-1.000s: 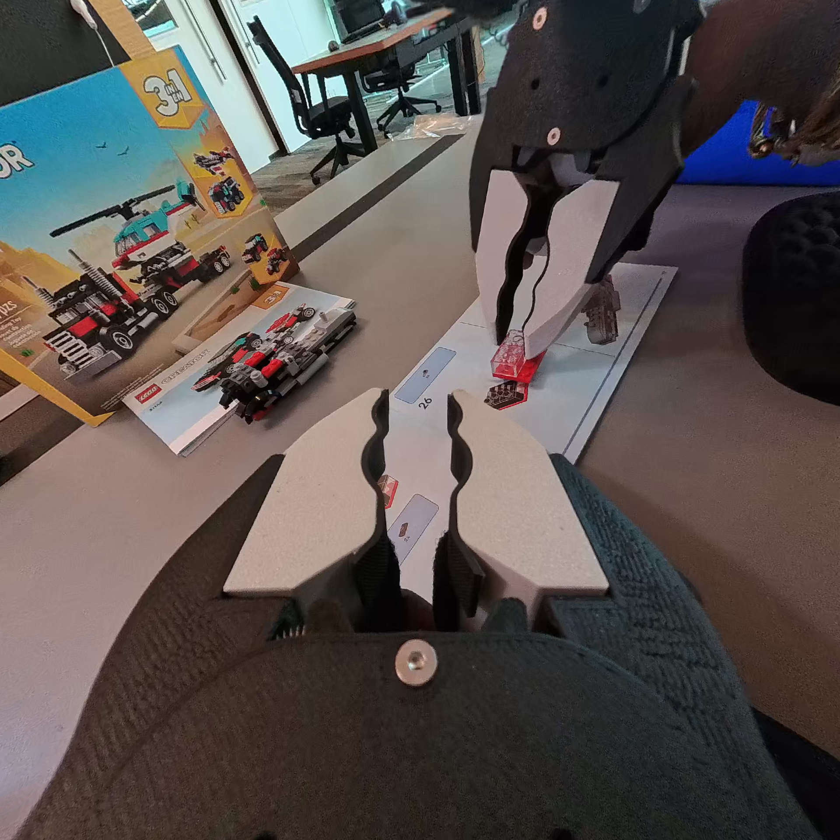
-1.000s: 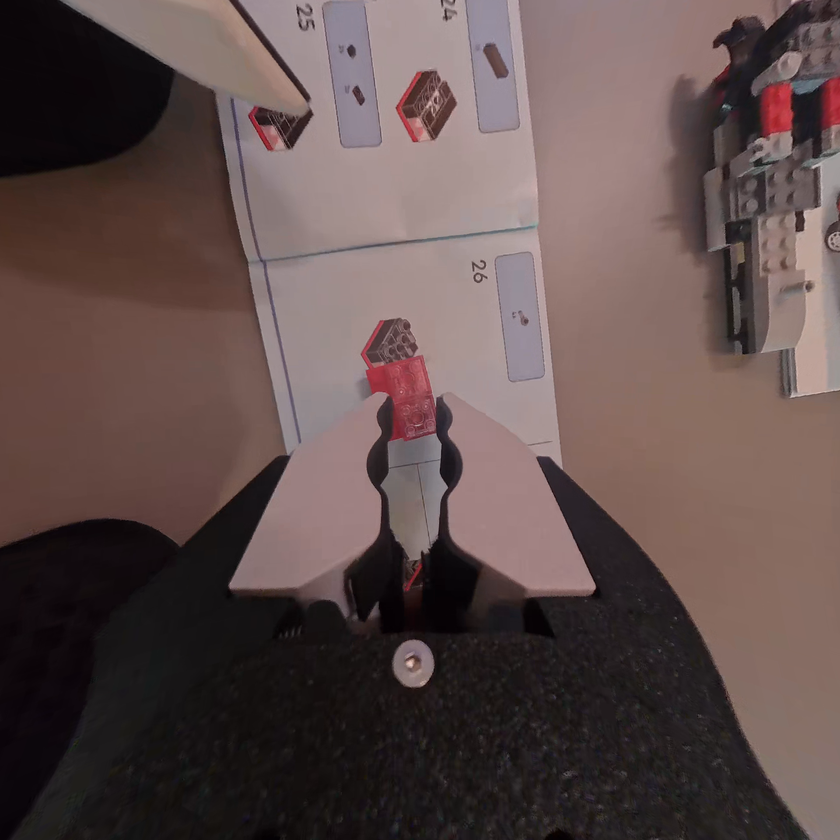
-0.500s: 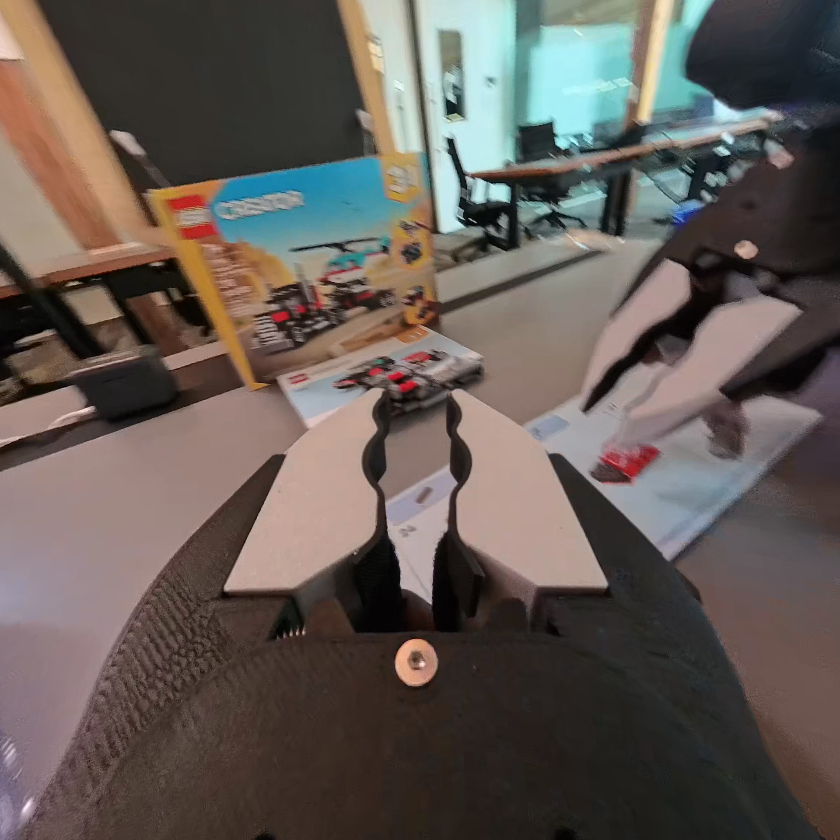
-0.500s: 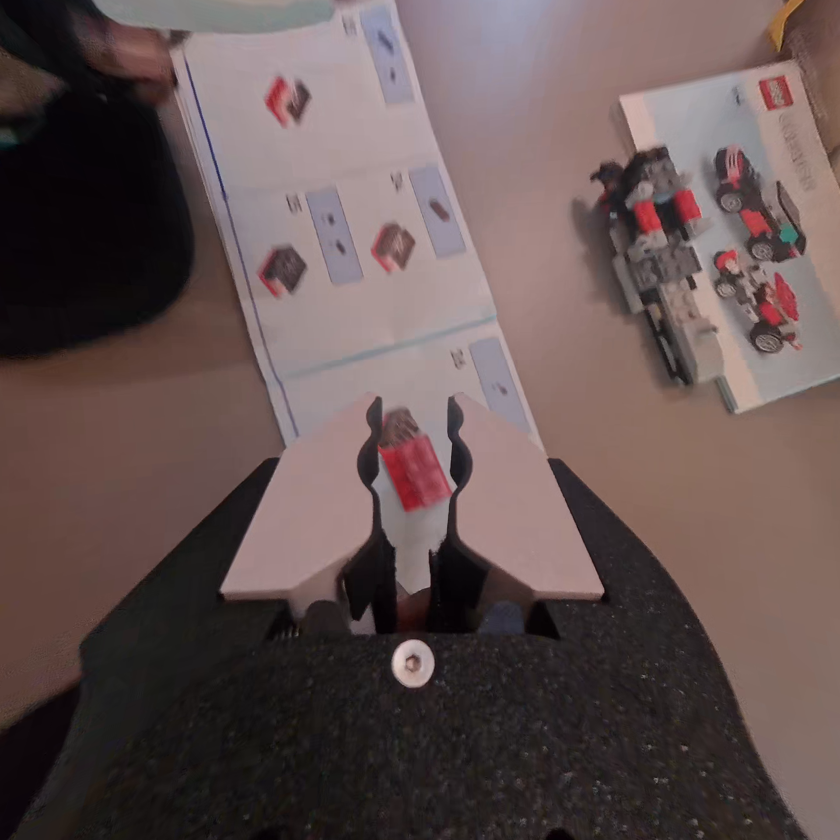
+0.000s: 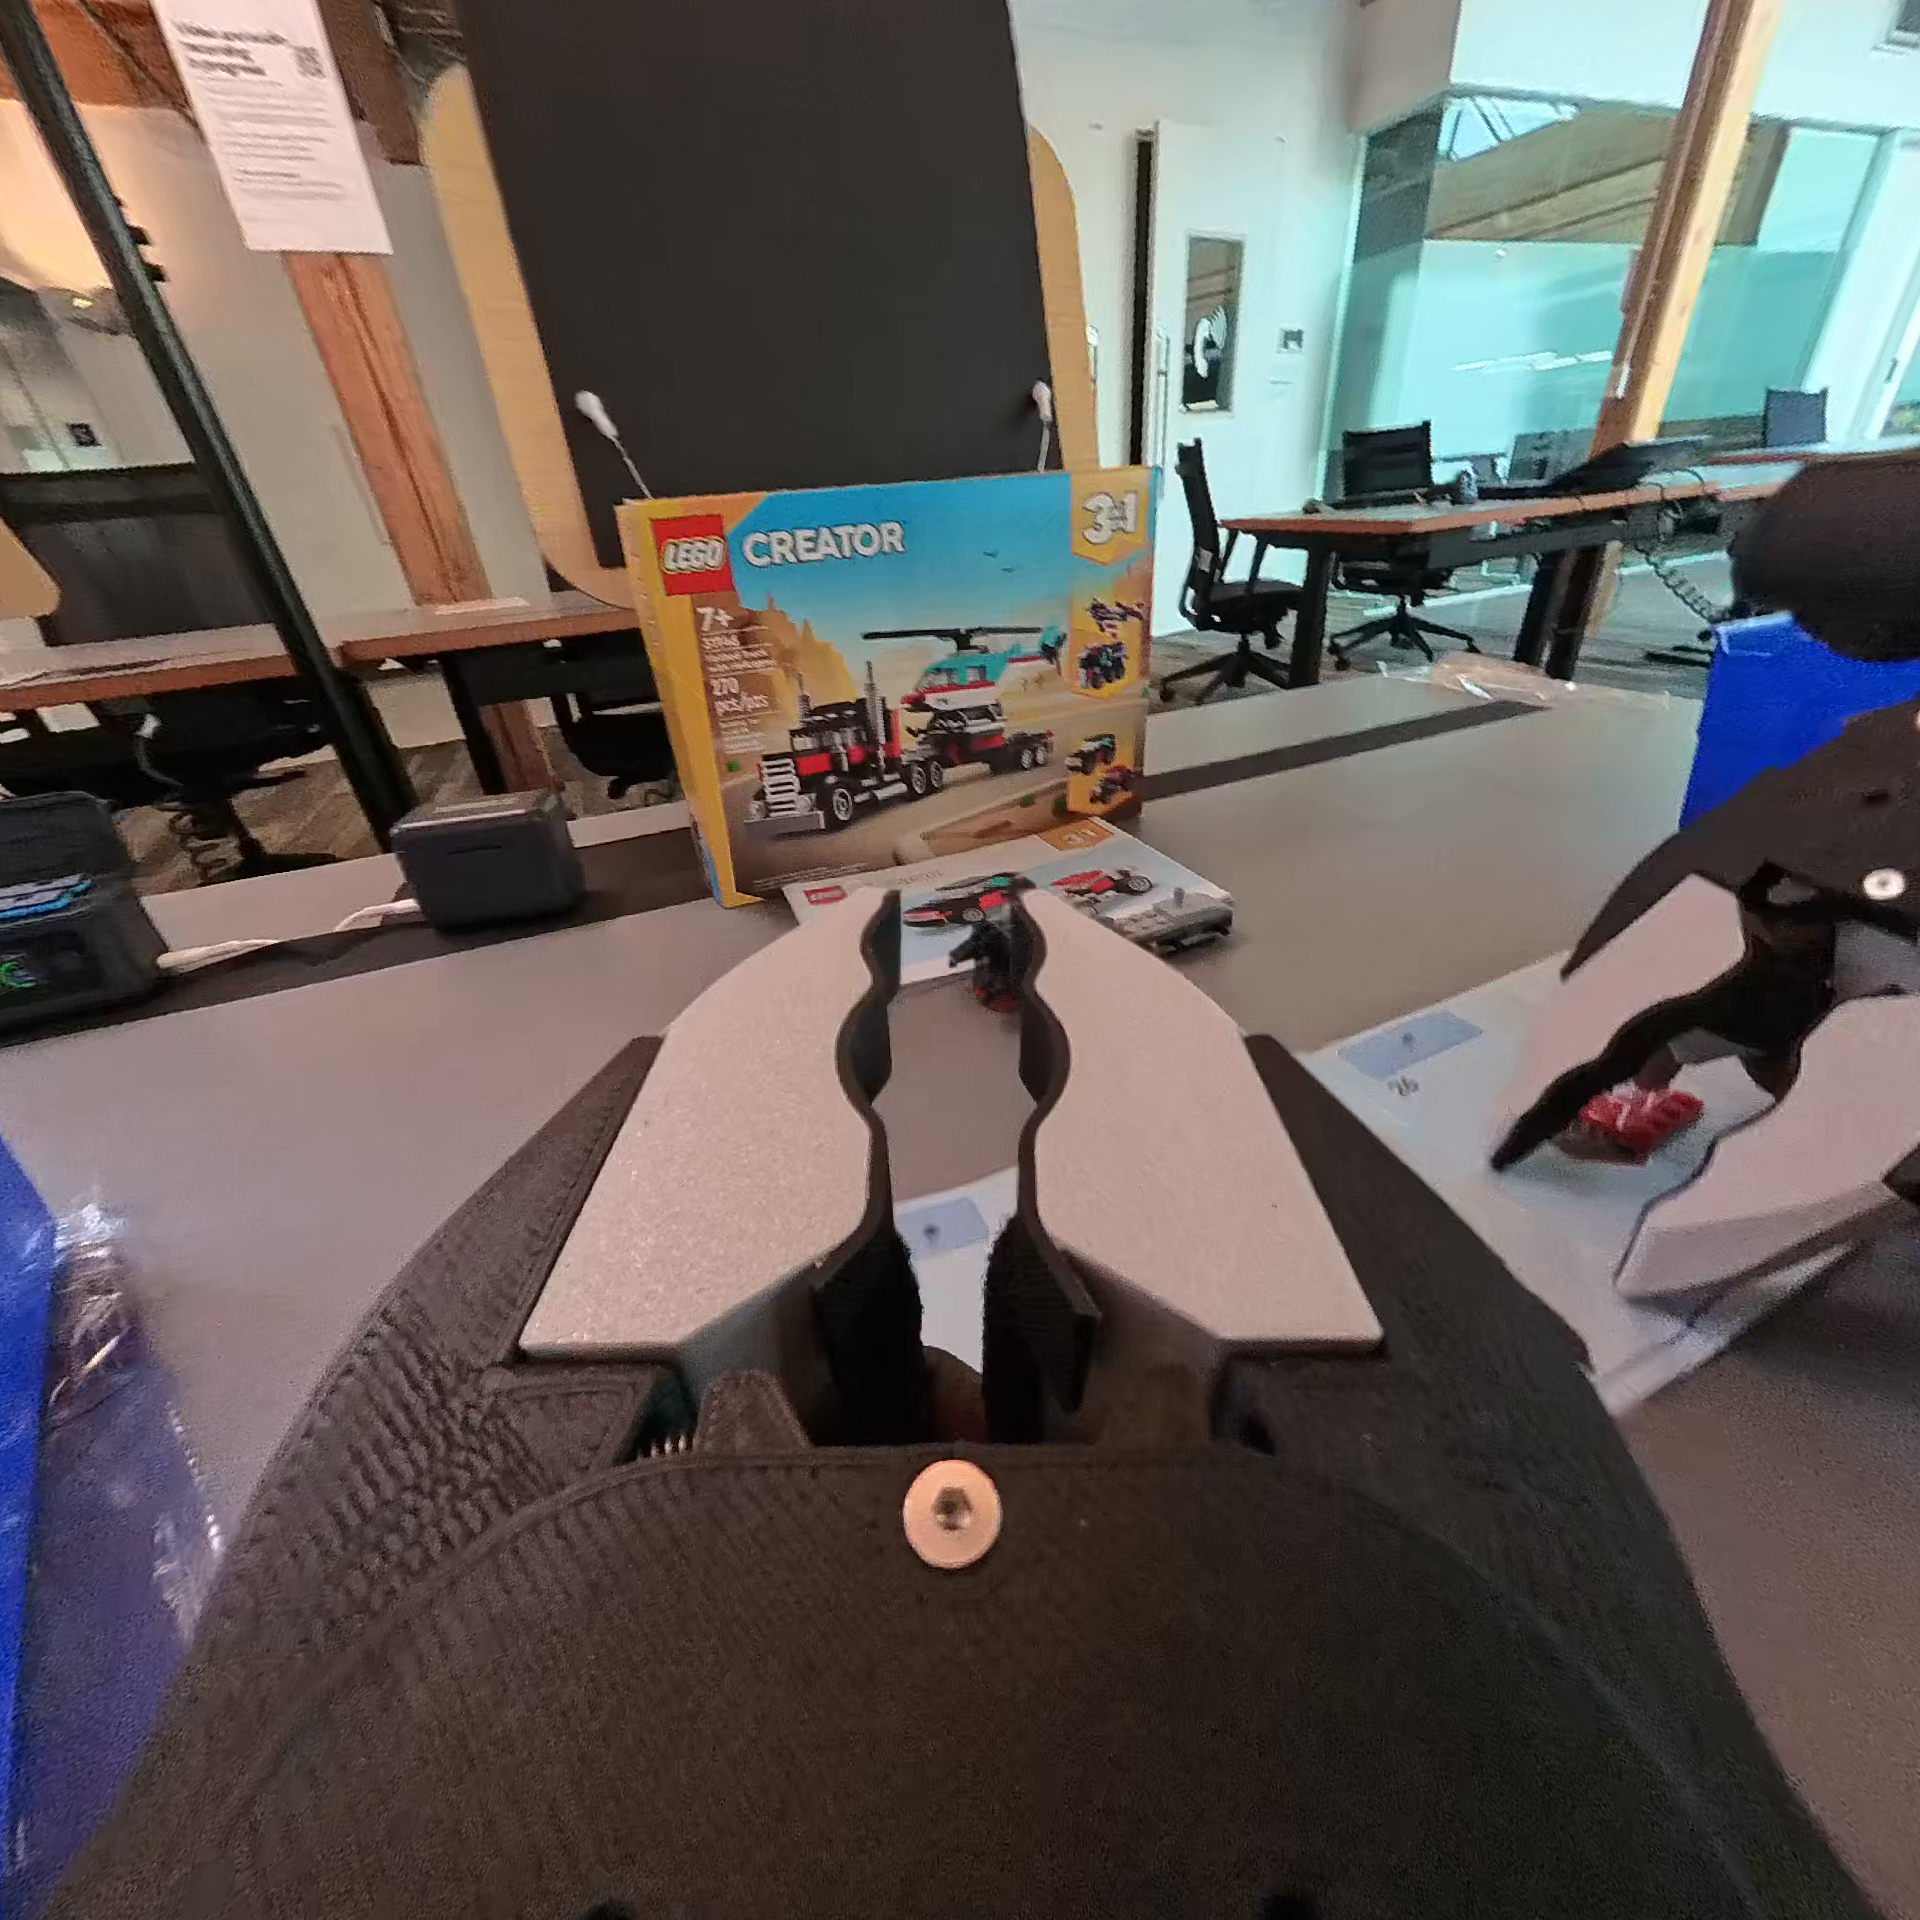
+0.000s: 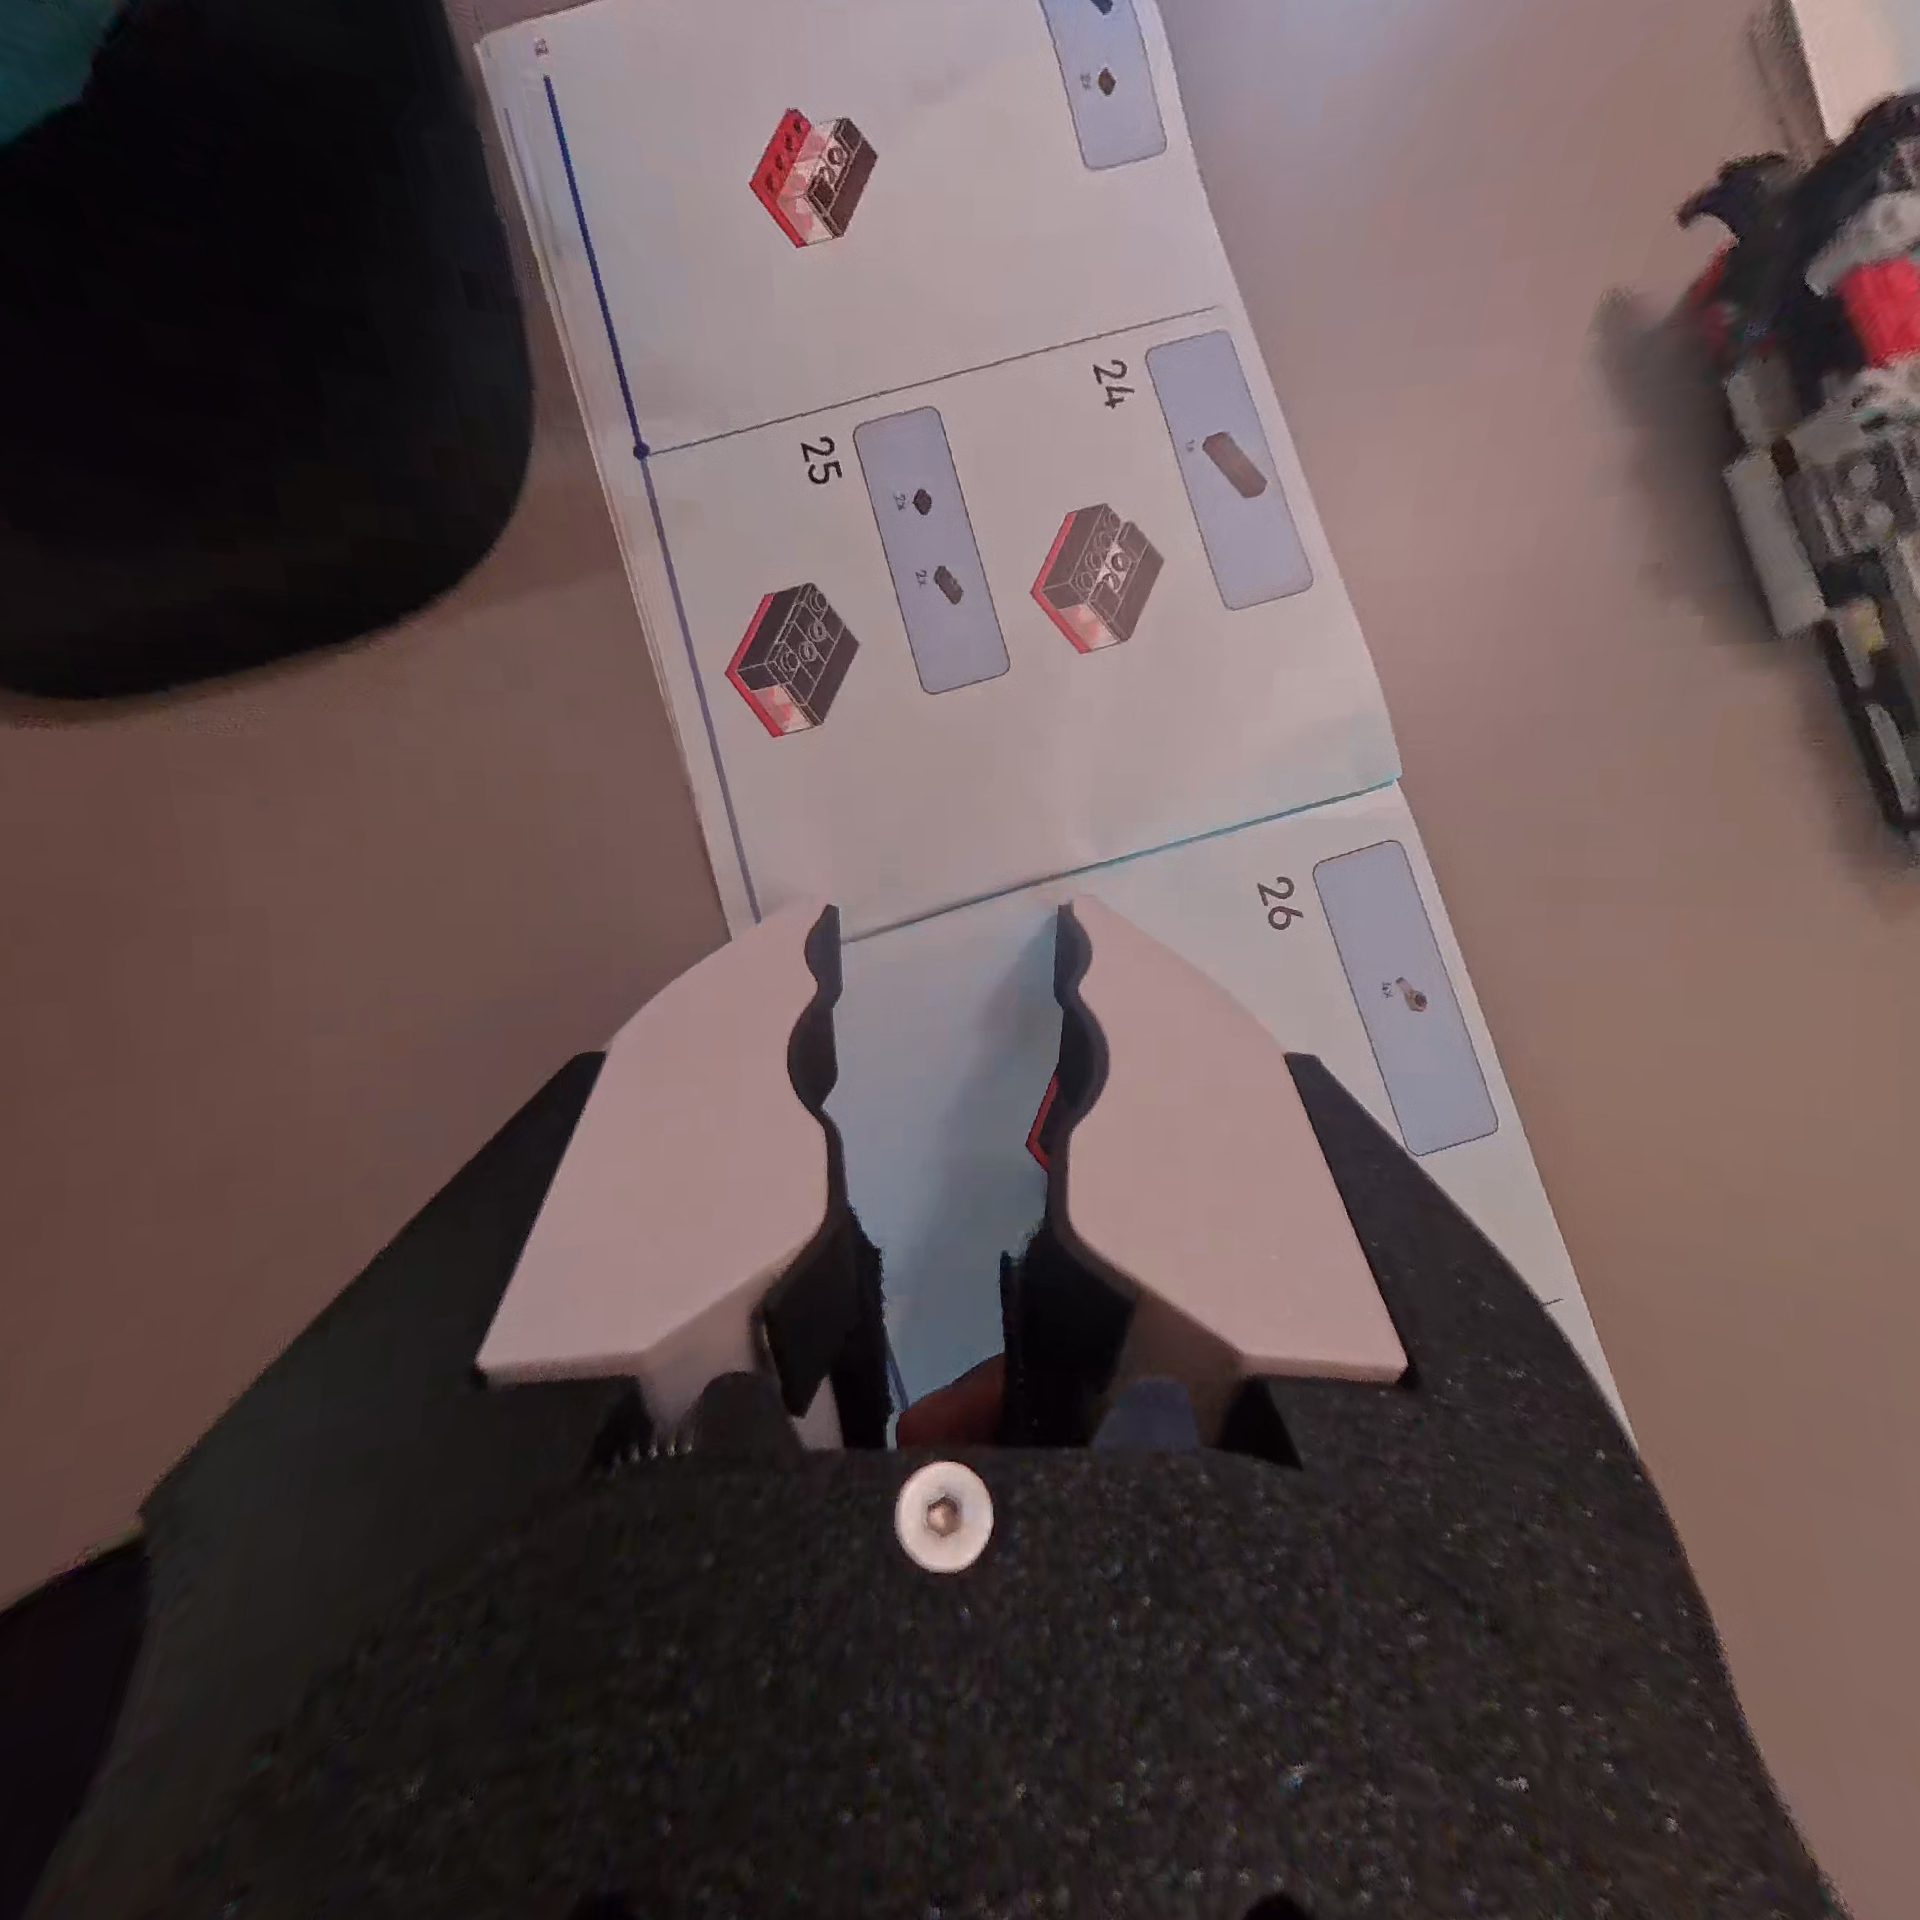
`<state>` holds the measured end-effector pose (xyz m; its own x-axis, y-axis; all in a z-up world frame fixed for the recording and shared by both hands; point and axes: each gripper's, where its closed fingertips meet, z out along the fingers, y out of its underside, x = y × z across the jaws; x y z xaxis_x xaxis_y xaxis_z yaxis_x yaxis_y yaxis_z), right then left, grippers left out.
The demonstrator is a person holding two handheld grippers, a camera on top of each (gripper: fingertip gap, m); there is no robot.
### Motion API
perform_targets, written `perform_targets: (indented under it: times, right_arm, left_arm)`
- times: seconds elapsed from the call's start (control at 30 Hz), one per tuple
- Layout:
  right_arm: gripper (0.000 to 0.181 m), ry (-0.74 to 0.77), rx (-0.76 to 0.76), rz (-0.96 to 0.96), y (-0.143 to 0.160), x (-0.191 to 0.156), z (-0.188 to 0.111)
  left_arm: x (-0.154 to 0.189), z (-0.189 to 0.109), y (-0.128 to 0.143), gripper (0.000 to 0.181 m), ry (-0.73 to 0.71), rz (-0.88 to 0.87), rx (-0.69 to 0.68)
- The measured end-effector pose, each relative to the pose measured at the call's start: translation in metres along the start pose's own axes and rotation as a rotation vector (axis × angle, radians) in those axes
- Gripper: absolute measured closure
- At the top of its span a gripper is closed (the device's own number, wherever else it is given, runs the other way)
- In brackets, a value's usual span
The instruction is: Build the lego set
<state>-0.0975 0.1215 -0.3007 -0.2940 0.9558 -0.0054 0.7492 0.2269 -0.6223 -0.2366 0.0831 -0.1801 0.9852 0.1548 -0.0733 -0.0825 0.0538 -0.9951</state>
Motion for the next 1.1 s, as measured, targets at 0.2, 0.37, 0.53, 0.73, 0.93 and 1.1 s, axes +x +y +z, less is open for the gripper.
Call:
perform_targets:
  times: [0.2, 0.37, 0.53, 0.73, 0.93, 1.1]
  right_arm:
    - [0.141, 0.045, 0.111, 0.034, -0.002, 0.01, 0.001]
    - [0.145, 0.05, 0.182, -0.002, -0.003, 0.007, 0.001]
    - [0.146, 0.055, 0.158, -0.012, -0.002, 0.007, 0.0]
    - [0.146, 0.103, 0.16, 0.006, -0.011, 0.003, -0.005]
    - [0.156, 0.13, 0.138, 0.021, -0.009, -0.012, 0.006]
    - [0.154, 0.103, 0.196, 0.099, -0.01, -0.013, 0.007]
  left_arm:
    - [0.022, 0.01, 0.019, 0.161, 0.097, 0.115, -0.124]
    - [0.035, 0.014, 0.035, 0.161, 0.165, 0.171, -0.219]
    - [0.045, 0.014, 0.046, 0.16, 0.224, 0.224, -0.28]
    - [0.051, 0.011, 0.044, 0.16, 0.246, 0.271, -0.259]
    - [0.05, 0.011, 0.043, 0.16, 0.246, 0.272, -0.26]
    - [0.048, 0.008, 0.039, 0.161, 0.242, 0.266, -0.251]
